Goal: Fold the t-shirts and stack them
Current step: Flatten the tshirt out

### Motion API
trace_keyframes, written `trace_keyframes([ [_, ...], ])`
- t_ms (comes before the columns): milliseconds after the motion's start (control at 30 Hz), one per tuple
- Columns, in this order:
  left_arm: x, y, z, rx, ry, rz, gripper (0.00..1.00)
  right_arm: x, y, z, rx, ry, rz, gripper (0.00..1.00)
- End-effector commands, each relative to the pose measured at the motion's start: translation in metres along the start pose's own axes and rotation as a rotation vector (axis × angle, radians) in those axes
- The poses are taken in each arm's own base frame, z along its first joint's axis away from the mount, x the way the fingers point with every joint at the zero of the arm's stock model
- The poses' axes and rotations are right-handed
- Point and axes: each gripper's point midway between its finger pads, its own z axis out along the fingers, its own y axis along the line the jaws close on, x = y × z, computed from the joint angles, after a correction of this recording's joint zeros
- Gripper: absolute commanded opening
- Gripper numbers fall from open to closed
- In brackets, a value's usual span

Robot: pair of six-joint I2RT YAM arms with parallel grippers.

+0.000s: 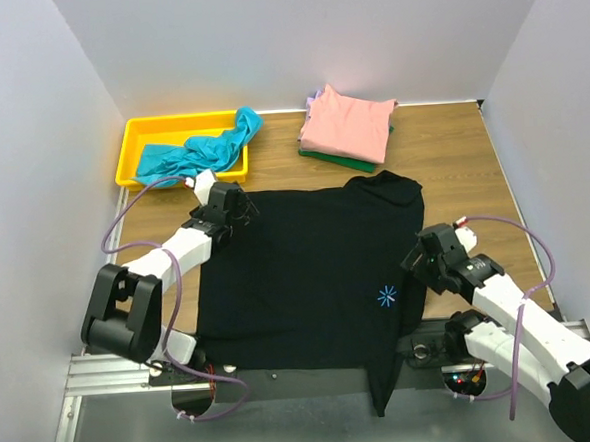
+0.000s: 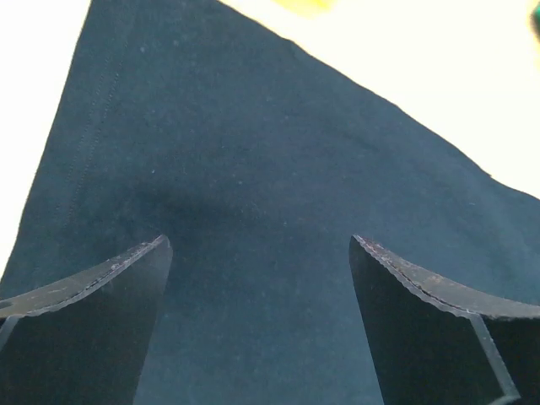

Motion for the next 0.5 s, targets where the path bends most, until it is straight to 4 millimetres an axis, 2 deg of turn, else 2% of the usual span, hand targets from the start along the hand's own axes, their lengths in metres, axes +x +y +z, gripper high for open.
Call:
trace_keyframes([
  [0,-0.007,-0.002,0.013,-0.004,-0.031,-0.037,0.98,0.019,-0.023,0.006,0.086,0.056,0.085,0.71],
  [133,0.006,0.004,0.029,-0.005,0.022,-0.04,0.98,0.015,-0.04,0.016,0.182,0.007,0.088,0.58],
  [300,0.022,0.024,0.048,-0.062,0.082,-0.044,0.98,0.0,-0.046,0.027,0.265,-0.07,0.087,0.5],
  [400,0.024,0.033,0.054,-0.086,0.103,-0.047,0.98,0.0,-0.05,0.035,0.317,-0.075,0.065,0.49],
  [467,0.021,0.042,0.055,-0.118,0.095,-0.058,0.98,0.001,-0.046,0.039,0.313,-0.065,0.051,0.53],
])
